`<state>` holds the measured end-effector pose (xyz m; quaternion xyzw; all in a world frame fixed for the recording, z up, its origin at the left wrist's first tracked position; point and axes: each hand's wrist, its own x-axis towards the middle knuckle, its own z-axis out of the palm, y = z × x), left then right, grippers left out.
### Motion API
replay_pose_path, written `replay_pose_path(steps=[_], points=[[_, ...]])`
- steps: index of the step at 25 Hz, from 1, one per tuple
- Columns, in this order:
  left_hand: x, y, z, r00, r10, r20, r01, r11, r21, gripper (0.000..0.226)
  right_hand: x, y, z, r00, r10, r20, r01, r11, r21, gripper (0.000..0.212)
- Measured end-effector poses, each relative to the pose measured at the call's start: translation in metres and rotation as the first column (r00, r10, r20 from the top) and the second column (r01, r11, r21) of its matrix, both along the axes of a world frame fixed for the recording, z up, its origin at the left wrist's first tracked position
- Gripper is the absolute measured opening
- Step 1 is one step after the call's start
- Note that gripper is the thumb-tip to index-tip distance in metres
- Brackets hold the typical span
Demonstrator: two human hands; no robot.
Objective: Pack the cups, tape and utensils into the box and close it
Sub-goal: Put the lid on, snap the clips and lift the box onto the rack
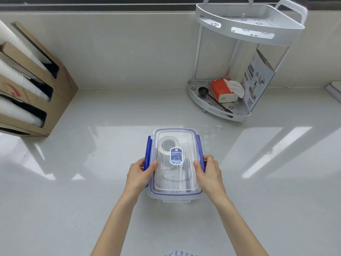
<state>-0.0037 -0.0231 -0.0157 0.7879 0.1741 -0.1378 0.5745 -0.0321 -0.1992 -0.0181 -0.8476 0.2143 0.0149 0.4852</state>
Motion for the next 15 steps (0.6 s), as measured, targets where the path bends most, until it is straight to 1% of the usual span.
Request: replay_pose_path(steps=[1,3,6,9,12,15], points=[[-0.001,-0.001,0.000,1.000,0.004,0.022,-0.005,1.000,0.016,0.041,0.000,0.000,0.000,1.000,0.001,0.000,-0.001,1.000,0.002,0.030],[-0.005,-0.006,0.000,0.997,0.001,0.080,-0.009,0.995,0.100,0.037,0.000,0.000,0.001,1.000,0.006,-0.001,-0.006,1.000,0.007,0.031],[-0.009,-0.012,-0.002,0.980,-0.045,0.192,0.003,0.976,0.216,0.026,0.000,0.001,0.001,1.000,0.006,-0.004,-0.006,1.000,0.003,0.031],[-0.007,-0.013,-0.005,0.965,-0.089,0.245,0.012,0.954,0.299,0.021,0.000,0.001,0.001,1.000,0.005,-0.006,-0.005,1.000,-0.007,0.032],[-0.007,-0.015,-0.006,0.954,-0.109,0.279,0.010,0.943,0.334,0.020,0.001,0.000,0.001,1.000,0.007,-0.008,-0.007,1.000,-0.012,0.031],[-0.008,-0.014,-0.002,0.952,-0.120,0.282,0.028,0.951,0.309,0.023,-0.001,0.001,0.000,1.000,0.008,0.002,-0.008,1.000,-0.005,0.033]])
